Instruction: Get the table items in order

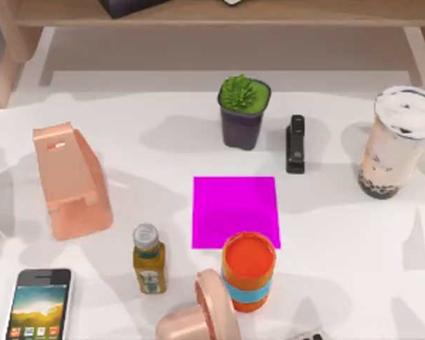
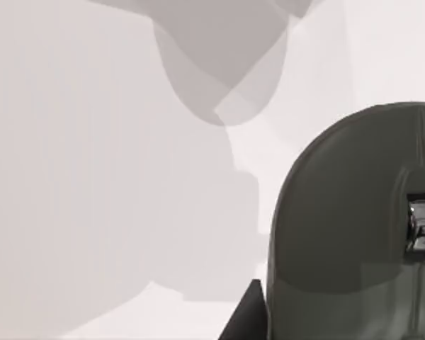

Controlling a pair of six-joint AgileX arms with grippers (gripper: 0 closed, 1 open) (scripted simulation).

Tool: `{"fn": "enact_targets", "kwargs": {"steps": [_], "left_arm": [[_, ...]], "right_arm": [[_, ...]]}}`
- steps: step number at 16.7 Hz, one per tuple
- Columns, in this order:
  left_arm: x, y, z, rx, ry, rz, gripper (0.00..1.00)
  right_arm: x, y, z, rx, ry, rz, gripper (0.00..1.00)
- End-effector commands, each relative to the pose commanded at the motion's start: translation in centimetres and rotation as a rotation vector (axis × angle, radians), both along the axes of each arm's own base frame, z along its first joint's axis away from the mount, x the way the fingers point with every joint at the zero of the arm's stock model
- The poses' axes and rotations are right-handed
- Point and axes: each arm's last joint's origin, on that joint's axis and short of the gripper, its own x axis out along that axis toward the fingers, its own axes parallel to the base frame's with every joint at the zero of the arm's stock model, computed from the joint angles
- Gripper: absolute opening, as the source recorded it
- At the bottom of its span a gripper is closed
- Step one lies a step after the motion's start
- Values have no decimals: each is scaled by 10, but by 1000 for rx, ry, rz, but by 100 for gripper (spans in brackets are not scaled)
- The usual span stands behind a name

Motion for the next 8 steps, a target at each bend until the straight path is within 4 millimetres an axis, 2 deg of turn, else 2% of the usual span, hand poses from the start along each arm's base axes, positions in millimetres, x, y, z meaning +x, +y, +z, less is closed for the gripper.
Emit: {"fn": "enact_targets", "kwargs": {"steps": [8], "left_arm": [[5, -3, 2, 21, -19, 42, 0]], "right_arm": [[0, 0, 0, 0, 0, 0, 100]]}}
